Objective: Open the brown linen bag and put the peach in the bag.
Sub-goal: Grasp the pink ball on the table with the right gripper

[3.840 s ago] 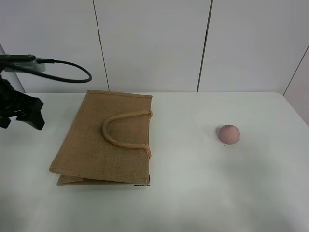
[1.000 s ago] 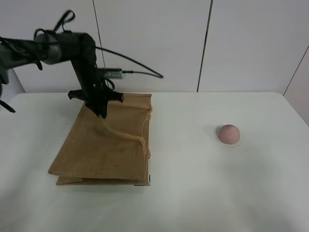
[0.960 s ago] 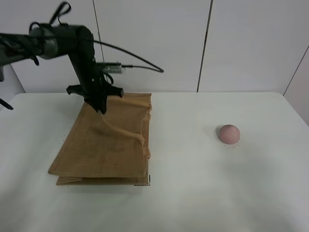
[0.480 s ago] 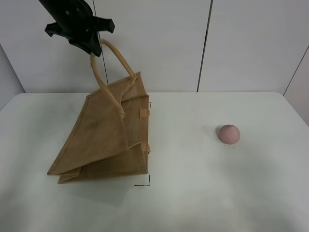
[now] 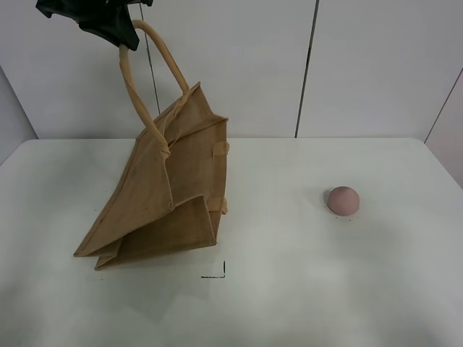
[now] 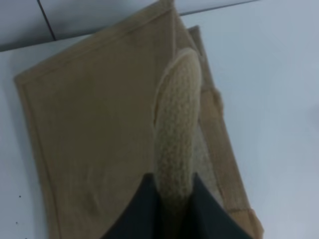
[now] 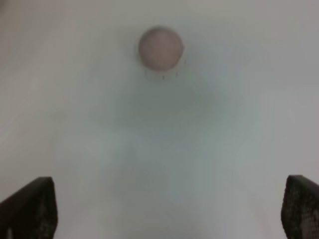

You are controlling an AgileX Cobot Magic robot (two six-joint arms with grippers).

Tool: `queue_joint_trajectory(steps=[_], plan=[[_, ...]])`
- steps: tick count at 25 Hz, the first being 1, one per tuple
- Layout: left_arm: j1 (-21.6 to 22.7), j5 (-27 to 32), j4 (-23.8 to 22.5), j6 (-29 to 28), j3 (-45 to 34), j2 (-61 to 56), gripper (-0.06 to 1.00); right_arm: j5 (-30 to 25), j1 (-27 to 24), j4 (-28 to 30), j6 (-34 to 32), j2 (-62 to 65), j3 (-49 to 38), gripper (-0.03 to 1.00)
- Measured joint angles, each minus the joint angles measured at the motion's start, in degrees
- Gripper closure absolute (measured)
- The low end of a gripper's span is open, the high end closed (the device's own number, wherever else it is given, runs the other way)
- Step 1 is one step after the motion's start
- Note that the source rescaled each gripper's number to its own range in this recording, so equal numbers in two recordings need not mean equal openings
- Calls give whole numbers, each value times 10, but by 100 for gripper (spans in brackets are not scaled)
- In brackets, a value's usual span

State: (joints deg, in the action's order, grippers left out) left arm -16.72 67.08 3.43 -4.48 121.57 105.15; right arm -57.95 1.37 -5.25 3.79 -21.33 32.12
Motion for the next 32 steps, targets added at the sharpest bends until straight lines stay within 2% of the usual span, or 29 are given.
queue_joint_trajectory(steps=[8, 14, 18, 21, 25, 32], plan=[[0, 0, 1, 0, 0, 0, 94, 35, 0, 0, 0, -380, 158, -3], [0, 0, 1, 0, 0, 0, 94, 34, 0, 0, 4, -651, 332, -3], [0, 0, 1, 0, 0, 0, 94, 15, 7, 1, 9, -798, 449, -3], [0, 0, 1, 0, 0, 0, 94, 6, 29, 7, 9, -871, 509, -3], [0, 0, 1, 0, 0, 0, 94, 21, 43, 9, -15, -930, 555, -3], [0, 0, 1, 0, 0, 0, 94, 46, 43, 14, -30, -990, 562, -3]])
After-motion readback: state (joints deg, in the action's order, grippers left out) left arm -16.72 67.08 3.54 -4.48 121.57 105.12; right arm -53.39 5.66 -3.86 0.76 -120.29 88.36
